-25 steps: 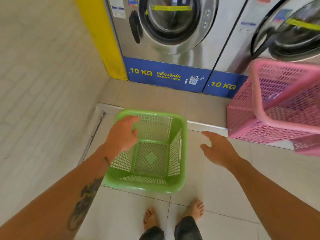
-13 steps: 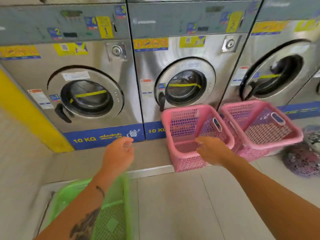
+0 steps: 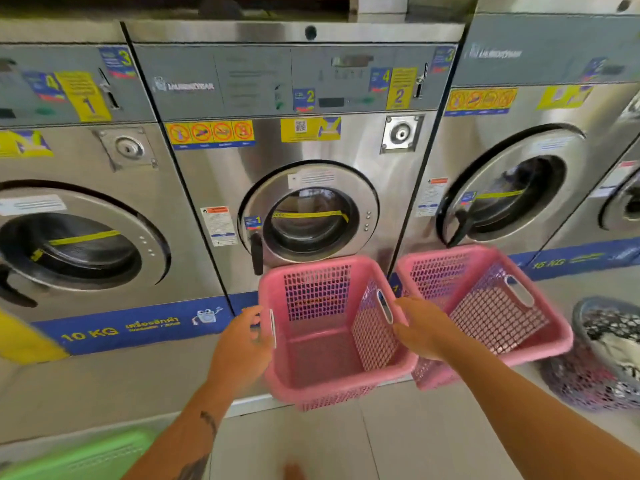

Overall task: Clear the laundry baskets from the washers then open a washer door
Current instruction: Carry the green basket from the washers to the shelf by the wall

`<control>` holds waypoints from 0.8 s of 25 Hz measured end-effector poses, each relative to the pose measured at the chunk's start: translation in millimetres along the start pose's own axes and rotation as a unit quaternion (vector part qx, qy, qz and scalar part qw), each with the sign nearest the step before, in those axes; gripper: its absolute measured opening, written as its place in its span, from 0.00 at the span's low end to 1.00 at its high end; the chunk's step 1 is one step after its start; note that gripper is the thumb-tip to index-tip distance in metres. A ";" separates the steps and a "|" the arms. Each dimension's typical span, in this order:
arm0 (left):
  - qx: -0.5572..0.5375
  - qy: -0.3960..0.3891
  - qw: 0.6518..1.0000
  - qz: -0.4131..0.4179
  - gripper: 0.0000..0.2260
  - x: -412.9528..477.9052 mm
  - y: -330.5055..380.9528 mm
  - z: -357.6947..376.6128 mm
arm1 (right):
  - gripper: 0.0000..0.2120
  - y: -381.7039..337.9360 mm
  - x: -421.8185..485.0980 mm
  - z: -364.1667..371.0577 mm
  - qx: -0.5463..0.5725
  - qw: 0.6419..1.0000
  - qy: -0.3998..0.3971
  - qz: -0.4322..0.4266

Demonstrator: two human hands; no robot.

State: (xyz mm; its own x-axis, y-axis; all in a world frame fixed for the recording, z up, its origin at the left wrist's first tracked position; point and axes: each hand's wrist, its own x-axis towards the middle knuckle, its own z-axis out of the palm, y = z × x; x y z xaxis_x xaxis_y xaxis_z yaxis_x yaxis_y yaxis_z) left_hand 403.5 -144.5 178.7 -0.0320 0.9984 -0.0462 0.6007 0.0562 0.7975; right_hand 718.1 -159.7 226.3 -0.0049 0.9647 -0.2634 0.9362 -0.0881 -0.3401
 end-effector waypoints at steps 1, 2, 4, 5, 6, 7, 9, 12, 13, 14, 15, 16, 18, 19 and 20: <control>0.002 -0.008 1.000 0.000 0.16 17.7 -8.6 10.9 | 0.16 8.2 18.4 5.2 0.001 1.000 -0.004 0.005; 0.016 -0.014 1.000 -0.001 0.16 35.7 -17.9 21.7 | 0.16 14.8 35.8 10.5 0.003 1.000 -0.008 0.011; 0.071 -0.041 0.997 -0.014 0.17 75.1 -40.6 46.5 | 0.20 29.8 74.0 23.3 -0.003 0.999 -0.018 0.030; 0.098 -0.065 0.993 -0.031 0.18 90.7 -51.6 57.0 | 0.23 36.6 91.3 29.4 -0.011 0.999 -0.024 0.042; 0.119 -0.090 0.988 -0.049 0.21 105.1 -62.8 67.4 | 0.26 44.2 108.6 36.6 -0.017 0.998 -0.027 0.052; 0.143 -0.108 0.982 -0.061 0.24 117.6 -73.4 76.6 | 0.28 51.4 125.1 42.9 -0.021 0.998 -0.026 0.059; 0.214 -0.123 0.967 -0.065 0.30 137.7 -96.6 95.5 | 0.32 66.9 156.8 61.3 -0.026 0.997 -0.028 0.064; 0.291 -0.104 0.949 -0.062 0.39 150.5 -123.6 121.0 | 0.36 90.7 196.6 94.7 -0.015 0.996 -0.049 0.077; 0.305 -0.106 0.944 -0.069 0.42 152.0 -134.9 131.3 | 0.38 99.7 208.9 107.9 -0.014 0.996 -0.050 0.075; 0.319 -0.112 0.937 -0.084 0.44 151.9 -144.4 140.6 | 0.40 109.0 217.7 120.3 -0.016 0.996 -0.049 0.071; 0.330 -0.116 0.931 -0.104 0.45 149.5 -152.6 149.3 | 0.41 117.7 223.8 130.5 -0.020 0.996 -0.048 0.066; 0.338 -0.115 0.926 -0.123 0.45 145.5 -160.0 157.8 | 0.43 126.3 228.8 140.1 -0.022 0.997 -0.051 0.062; 0.336 -0.094 0.927 -0.142 0.45 136.8 -168.3 170.5 | 0.45 141.2 233.4 157.2 -0.028 0.996 -0.061 0.055; 0.332 -0.079 0.930 -0.138 0.45 135.1 -169.8 174.5 | 0.46 147.9 234.1 166.6 -0.032 0.997 -0.053 0.048; 0.337 -0.065 0.931 -0.128 0.45 134.9 -170.8 176.6 | 0.46 152.5 233.8 175.0 -0.033 0.998 -0.035 0.038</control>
State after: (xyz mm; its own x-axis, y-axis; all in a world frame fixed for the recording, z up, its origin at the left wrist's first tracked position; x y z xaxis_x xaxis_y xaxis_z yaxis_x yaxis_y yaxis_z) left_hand 437.6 -19.8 -69.9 -0.1722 0.9412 -0.2906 0.9524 0.2344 0.1948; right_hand 798.2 8.9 -45.1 0.0445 0.9362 -0.3488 0.9561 -0.1411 -0.2570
